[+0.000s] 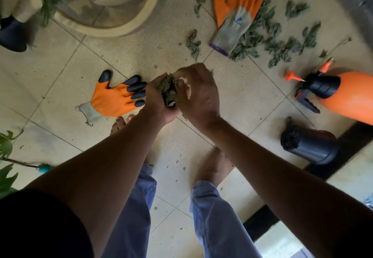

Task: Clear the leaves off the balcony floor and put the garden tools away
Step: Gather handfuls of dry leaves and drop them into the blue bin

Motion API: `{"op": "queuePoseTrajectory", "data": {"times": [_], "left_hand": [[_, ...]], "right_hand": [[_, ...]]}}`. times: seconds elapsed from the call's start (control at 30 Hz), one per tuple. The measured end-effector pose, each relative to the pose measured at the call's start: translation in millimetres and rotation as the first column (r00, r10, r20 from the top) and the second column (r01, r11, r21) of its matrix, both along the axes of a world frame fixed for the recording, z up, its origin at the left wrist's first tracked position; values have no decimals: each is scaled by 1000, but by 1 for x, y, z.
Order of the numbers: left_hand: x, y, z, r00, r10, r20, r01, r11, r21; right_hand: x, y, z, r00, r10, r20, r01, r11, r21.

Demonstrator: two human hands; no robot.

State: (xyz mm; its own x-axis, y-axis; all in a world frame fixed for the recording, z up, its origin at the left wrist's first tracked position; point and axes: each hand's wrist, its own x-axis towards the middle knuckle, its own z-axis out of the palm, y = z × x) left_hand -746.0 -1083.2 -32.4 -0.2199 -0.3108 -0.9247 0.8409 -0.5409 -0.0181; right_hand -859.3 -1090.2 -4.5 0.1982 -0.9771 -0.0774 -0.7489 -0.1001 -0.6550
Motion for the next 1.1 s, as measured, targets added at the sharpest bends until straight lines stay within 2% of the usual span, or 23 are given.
{"op": "queuePoseTrajectory", "data": {"times": [0.1,0.2,0.33,0.5,0.57,0.67,0.7,0.8,0.87,0.9,0.93,0.97,1.0,1.03,1.07,1.1], "left_hand": [[4,-2,-10,998,55,7,-55,997,52],[10,-1,-13,997,73,12,-74,995,66],[16,2,-13,997,74,11,-74,996,53],[20,9,-15,998,36,42,-39,996,83],[18,10,-13,998,16,66,-24,993,117],[22,10,-8,998,13,67,-23,989,147],[23,11,-7,994,-20,111,4,990,142],[17,10,5,999,-11,42,8,996,89],[22,14,-6,991,32,129,-47,993,109],[44,32,-53,983,102,152,-126,980,156],[63,63,-121,962,268,58,-274,921,277],[73,77,-168,925,377,-37,-339,867,367],[80,82,-185,934,347,-79,-279,852,442],[82,77,-173,961,267,-72,-213,881,422],[76,63,-132,983,173,-64,-146,941,306],[58,40,-66,997,63,44,-72,967,243]], "right_hand": [[-16,-38,-21,974,100,-204,-86,993,75],[-24,-76,-41,879,299,-373,-240,951,198],[-28,-112,-64,731,512,-452,-428,859,281],[-25,-113,-66,646,569,-510,-503,819,276],[-29,-110,-64,668,563,-488,-490,825,281],[-43,-103,-62,837,346,-425,-261,934,246],[-51,-98,-62,867,279,-414,-193,952,236],[-70,-74,-62,869,233,-436,-125,957,263],[-75,-56,-68,879,281,-385,-145,927,346],[-74,-47,-71,887,307,-344,-170,911,375],[-71,-38,-73,896,328,-298,-201,900,386],[-67,-29,-75,900,349,-263,-231,890,392],[-61,-19,-74,894,375,-245,-261,881,395],[-55,-10,-72,880,406,-247,-287,868,405],[-49,-1,-70,859,440,-264,-309,855,417],[-42,7,-67,832,471,-293,-331,845,420]]}}
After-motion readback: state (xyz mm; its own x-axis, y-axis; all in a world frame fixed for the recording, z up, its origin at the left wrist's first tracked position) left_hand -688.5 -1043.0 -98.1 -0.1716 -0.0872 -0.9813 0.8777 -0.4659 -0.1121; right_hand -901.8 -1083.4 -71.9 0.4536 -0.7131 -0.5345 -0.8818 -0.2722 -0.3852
